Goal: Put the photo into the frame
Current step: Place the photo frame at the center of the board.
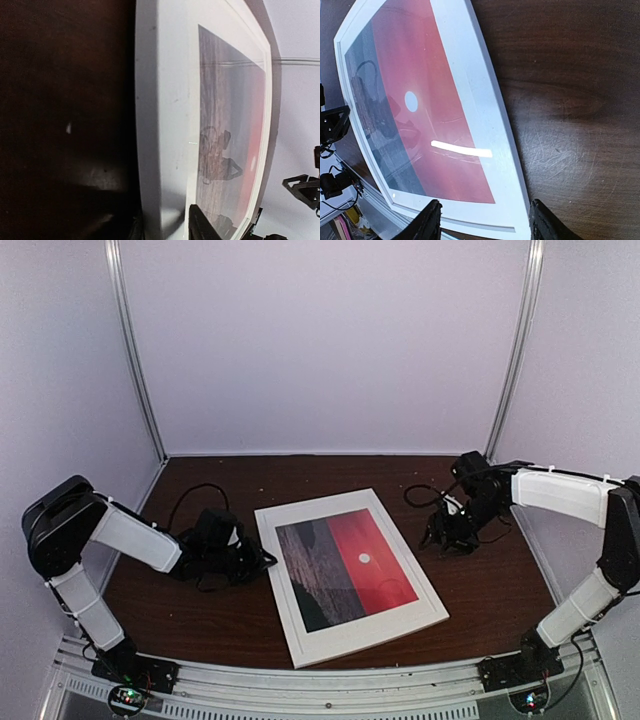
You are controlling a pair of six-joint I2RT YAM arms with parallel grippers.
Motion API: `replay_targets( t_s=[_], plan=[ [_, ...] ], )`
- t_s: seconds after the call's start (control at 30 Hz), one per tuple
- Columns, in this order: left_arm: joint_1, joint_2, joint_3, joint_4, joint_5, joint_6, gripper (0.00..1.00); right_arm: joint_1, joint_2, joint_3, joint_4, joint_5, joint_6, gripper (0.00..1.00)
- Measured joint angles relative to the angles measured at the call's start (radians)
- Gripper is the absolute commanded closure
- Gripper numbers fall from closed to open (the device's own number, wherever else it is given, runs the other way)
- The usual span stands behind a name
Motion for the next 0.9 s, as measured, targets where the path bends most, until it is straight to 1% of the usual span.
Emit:
replay_targets(
  t_s=[0.2,0.33,0.4,0.47,0.57,0.67,0.73,0.83,0.9],
  plan=[
    [-0.012,0.031,-0.035,0.127,0.023,-0.024,0.48,0.048,-0.018,-0.04,-0.003,0.029,0.03,0.39],
    [-0.015,0.013,-0.035,0.111,0.047,0.014,0.34,0.117,-0.076,-0.068,-0.017,0.074,0.065,0.38],
    [-0.016,-0.014,-0.021,0.045,0.049,0.063,0.27,0.16,-0.11,-0.087,-0.027,0.099,0.087,0.36],
    [-0.018,-0.047,0.015,-0.072,0.045,0.135,0.21,0.205,-0.145,-0.113,-0.037,0.124,0.11,0.35],
    [-0.018,-0.085,0.108,-0.279,0.013,0.267,0.15,0.272,-0.191,-0.158,-0.059,0.166,0.151,0.27],
    [-0.018,-0.097,0.244,-0.449,-0.027,0.407,0.12,0.352,-0.234,-0.203,-0.079,0.21,0.192,0.23],
    [-0.016,-0.096,0.351,-0.547,-0.054,0.51,0.12,0.406,-0.265,-0.232,-0.087,0.235,0.219,0.22],
    [-0.003,-0.075,0.492,-0.651,-0.067,0.642,0.11,0.486,-0.312,-0.283,-0.078,0.255,0.269,0.22],
    [0.02,-0.032,0.577,-0.701,-0.048,0.711,0.1,0.532,-0.327,-0.317,-0.064,0.26,0.307,0.22]
  ],
)
